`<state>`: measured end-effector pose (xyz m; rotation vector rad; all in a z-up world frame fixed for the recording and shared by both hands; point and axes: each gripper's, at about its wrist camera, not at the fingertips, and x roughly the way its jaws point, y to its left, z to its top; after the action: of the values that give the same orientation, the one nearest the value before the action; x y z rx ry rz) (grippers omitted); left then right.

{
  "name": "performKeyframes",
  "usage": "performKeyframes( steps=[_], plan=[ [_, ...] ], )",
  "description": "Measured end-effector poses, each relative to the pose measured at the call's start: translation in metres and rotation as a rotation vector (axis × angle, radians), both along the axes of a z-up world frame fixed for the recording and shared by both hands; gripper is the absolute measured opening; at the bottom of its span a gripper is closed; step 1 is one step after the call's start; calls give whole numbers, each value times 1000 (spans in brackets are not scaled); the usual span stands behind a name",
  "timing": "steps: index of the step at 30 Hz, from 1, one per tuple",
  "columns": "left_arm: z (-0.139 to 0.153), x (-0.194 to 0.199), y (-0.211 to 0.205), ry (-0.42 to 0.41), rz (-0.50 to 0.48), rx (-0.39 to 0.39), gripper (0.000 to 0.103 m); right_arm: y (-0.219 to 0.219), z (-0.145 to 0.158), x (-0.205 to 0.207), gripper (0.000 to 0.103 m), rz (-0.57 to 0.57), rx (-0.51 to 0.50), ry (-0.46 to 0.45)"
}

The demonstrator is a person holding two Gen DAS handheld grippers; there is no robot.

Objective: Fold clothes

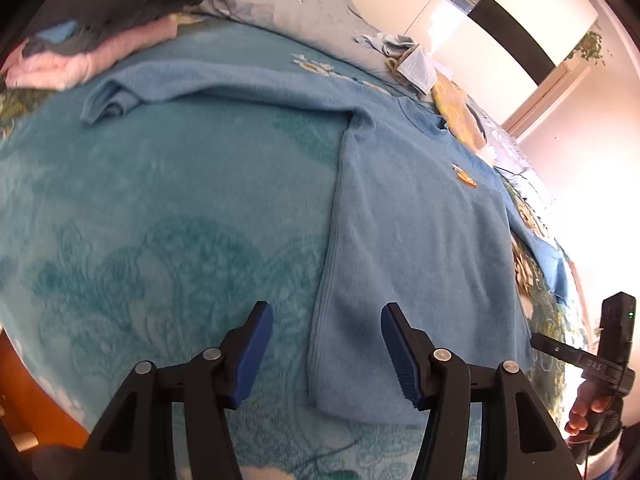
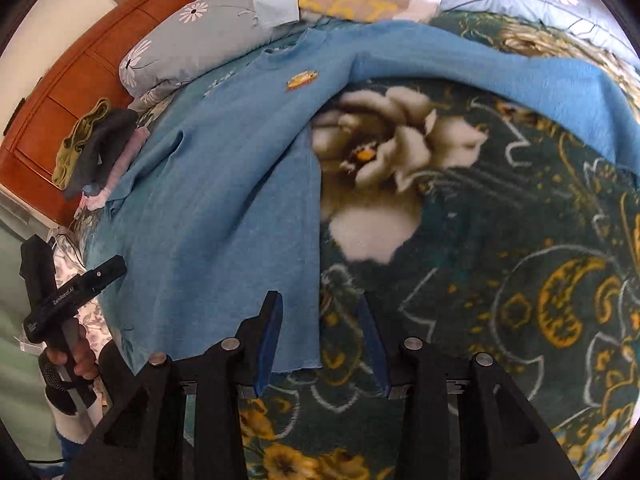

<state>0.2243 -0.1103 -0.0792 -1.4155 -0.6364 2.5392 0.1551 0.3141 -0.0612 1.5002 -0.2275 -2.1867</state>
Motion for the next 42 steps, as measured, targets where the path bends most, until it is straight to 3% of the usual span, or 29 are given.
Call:
performKeyframes(
  steps=[3, 4, 6, 11, 13, 18, 20, 25, 28, 33, 37, 40, 42],
  plan=[
    [-1, 6, -3, 10, -5, 30, 61, -4, -1, 3, 38, 5, -33, -10],
    [-1, 7, -3, 13, -8, 38, 61, -4, -1, 4, 22, 8, -49, -15],
    [-2, 8, -6, 15, -11, 63, 61, -6, -1, 6, 6, 14, -81, -26],
    [-6, 10, -6, 15, -39, 146, 59, 4, 10, 12, 3, -17, -113, -7],
    [-6, 10, -5, 11, -34, 138, 51, 9, 12, 15, 3, -30, -111, -7],
    [-10, 9, 1, -18, -11, 118, 11, 22, 15, 22, 3, -61, -103, -11],
    [-10, 12, 0, -19, -1, 108, 6, 27, 16, 25, 2, -73, -100, -13],
    [5, 26, 2, 32, 3, 76, 6, 40, 17, 34, 2, -92, -89, -19],
    [3, 29, 7, 18, 7, 32, 6, 44, 10, 39, 2, -92, -81, -37],
    [-8, 28, 6, -2, 18, 44, 6, 44, -6, 37, 2, -79, -76, -74],
    [1, 27, 5, 29, -4, 64, 8, 50, 7, 35, 4, -48, -130, -29],
    [11, 28, 2, 43, 0, 57, 21, 66, 24, 31, 5, -62, -150, 44],
    [20, 29, -2, 54, 20, 23, 41, 86, 33, 24, 5, -137, -124, 94]
  ],
)
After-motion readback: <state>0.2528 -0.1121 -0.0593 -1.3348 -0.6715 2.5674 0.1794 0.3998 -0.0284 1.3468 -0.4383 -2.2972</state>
